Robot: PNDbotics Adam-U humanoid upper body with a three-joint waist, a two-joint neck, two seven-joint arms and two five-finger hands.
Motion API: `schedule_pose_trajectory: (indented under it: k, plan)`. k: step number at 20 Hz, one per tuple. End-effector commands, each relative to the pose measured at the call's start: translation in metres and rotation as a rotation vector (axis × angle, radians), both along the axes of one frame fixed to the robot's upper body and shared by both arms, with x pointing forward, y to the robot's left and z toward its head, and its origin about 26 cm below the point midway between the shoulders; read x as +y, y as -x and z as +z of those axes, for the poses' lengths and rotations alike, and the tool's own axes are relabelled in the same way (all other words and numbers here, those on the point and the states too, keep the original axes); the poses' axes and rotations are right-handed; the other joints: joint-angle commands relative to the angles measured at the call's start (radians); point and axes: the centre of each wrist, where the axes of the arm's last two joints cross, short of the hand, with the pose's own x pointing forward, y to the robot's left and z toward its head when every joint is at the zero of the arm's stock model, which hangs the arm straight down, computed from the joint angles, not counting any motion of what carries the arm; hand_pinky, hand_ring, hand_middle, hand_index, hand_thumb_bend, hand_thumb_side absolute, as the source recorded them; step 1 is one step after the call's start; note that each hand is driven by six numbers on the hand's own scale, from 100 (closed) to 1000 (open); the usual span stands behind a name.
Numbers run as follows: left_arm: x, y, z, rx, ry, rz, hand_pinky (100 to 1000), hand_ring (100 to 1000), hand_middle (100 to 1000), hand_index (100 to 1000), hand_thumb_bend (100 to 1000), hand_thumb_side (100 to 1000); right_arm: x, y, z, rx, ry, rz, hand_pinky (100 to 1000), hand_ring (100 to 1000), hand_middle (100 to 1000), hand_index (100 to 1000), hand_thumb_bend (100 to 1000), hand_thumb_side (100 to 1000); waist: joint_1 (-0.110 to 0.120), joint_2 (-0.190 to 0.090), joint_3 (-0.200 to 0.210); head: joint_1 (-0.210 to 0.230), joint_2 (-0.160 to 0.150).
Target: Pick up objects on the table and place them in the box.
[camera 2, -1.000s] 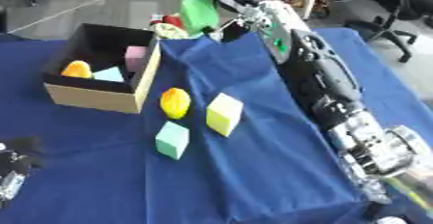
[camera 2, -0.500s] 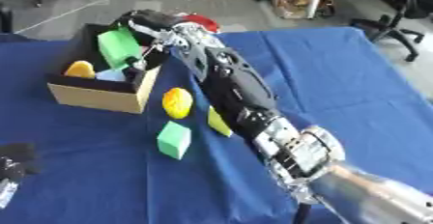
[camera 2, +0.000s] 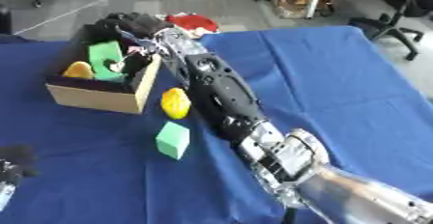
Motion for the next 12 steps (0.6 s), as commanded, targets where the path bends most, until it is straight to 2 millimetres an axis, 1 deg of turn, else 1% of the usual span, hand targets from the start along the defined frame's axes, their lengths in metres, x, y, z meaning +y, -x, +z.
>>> schedule_pose_trajectory:
  k: [1,3,4,5,7,8,9,10,12]
  plan:
    - [-0.002,-0.002,0.008,-0.027,0.004,-0.016,737,625,657,815,100,473,0.001,-0.002,0.019,-0.065,0.019,0.003,883,887,969,1000,321,603,0.010,-0.029,0.001,-0.002,-0.009]
    - [-0.002,-0.002,0.008,-0.027,0.004,-0.015,738,625,657,815,100,473,-0.001,-0.002,0.018,-0.055,0.019,-0.004,889,886,968,998,253,603,0.010,-0.030,0.001,-0.002,-0.009]
    - [-0.002,-0.002,0.008,-0.027,0.005,-0.013,738,625,657,815,100,473,-0.003,-0.003,0.018,-0.050,0.004,-0.005,889,884,963,996,236,598,0.010,-0.030,-0.001,-0.001,-0.010]
    - [-0.001,-0.002,0.008,-0.027,0.004,-0.011,737,625,657,815,100,475,-0.006,-0.003,0.020,-0.046,-0.013,-0.001,891,885,958,995,224,584,0.010,-0.030,-0.002,0.000,-0.010]
    - [0.000,-0.002,0.007,-0.027,0.001,-0.003,738,625,657,815,100,483,-0.017,-0.003,0.031,-0.047,-0.038,0.032,895,881,949,993,187,565,0.006,-0.030,-0.009,0.007,-0.009]
    - [0.001,-0.002,0.007,-0.027,-0.001,0.002,738,625,656,815,100,482,-0.024,-0.002,0.038,-0.048,-0.052,0.057,897,880,945,993,168,551,0.003,-0.030,-0.013,0.012,-0.008]
    - [0.002,-0.002,0.007,-0.028,-0.003,0.007,738,625,656,815,100,482,-0.032,0.000,0.045,-0.047,-0.065,0.083,897,880,945,993,168,551,0.000,-0.031,-0.017,0.017,-0.008]
    - [0.003,-0.002,0.007,-0.028,-0.005,0.012,738,625,656,815,100,482,-0.043,0.003,0.052,-0.047,-0.075,0.108,897,877,937,993,140,533,-0.004,-0.031,-0.022,0.024,-0.007]
    - [0.006,-0.002,0.008,-0.030,-0.011,0.021,737,625,656,815,100,482,-0.068,0.012,0.066,-0.041,-0.090,0.150,896,871,926,992,111,501,-0.010,-0.031,-0.031,0.035,-0.005]
